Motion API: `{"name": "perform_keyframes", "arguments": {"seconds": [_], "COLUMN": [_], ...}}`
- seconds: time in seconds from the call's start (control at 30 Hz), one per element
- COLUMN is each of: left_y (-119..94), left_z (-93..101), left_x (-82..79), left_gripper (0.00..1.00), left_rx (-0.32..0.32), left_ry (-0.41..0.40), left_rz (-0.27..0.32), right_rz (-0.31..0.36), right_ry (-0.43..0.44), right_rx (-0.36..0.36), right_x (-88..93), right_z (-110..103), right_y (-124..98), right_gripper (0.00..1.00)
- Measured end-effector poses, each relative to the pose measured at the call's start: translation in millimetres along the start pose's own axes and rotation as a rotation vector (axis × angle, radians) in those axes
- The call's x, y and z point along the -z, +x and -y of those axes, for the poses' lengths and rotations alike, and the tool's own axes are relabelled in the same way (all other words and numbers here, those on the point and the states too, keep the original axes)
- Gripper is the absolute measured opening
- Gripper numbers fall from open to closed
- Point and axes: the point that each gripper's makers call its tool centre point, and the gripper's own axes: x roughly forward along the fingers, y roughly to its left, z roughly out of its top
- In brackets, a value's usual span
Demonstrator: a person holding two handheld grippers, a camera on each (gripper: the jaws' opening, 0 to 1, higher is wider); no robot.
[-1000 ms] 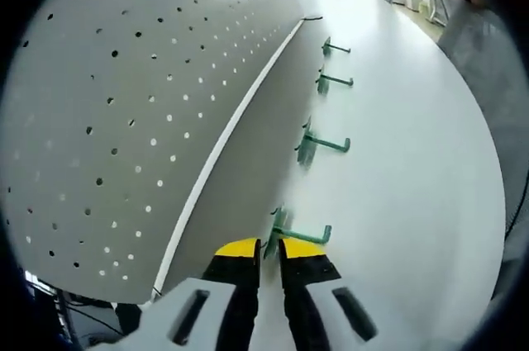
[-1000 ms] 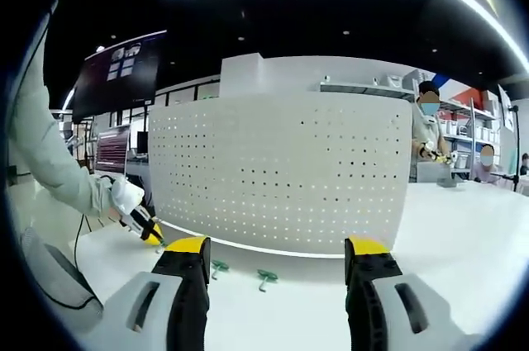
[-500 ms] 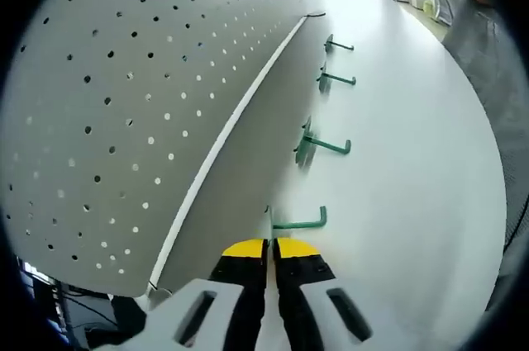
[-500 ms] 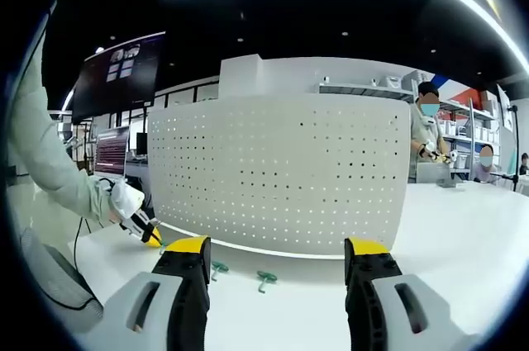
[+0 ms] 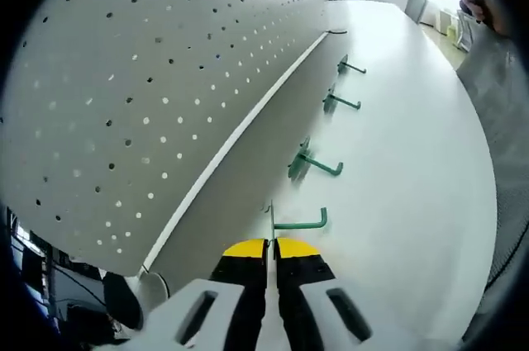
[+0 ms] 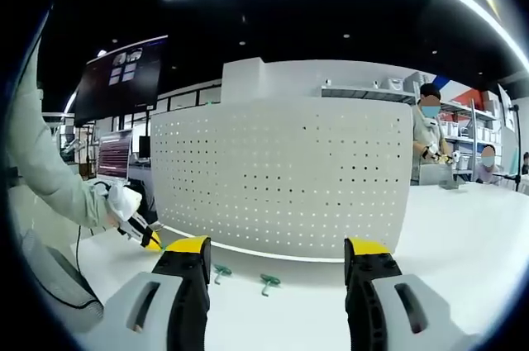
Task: Insert the hook assembly into the mounting plate slot until the hook locks in place.
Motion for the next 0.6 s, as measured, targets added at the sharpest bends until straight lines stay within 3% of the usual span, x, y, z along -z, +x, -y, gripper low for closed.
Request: {"name": "perform_keyframes", "arguments": {"seconds": [0.17,0.6], "left_y": [-13.4,-47.6], "left_z": [-11.2,-16.6], "left_x": [-4.7,-28.2], "left_gripper": [0.03,0.03], "left_rx": [-0.061,-0.15], "left_ry": [-0.107,-0.226], "left_rz": [0.051,0.189], "right_rz": [0.007,0.021], "right_ry": [0.004,0.02], "right_rx": [-0.013,-0.055], "right_x": [-1.5,-3.8], "right_z": [-2.5,-10.4], "right_y": [-0.1,-0.1], "right_gripper": [0.63,0.63]}}
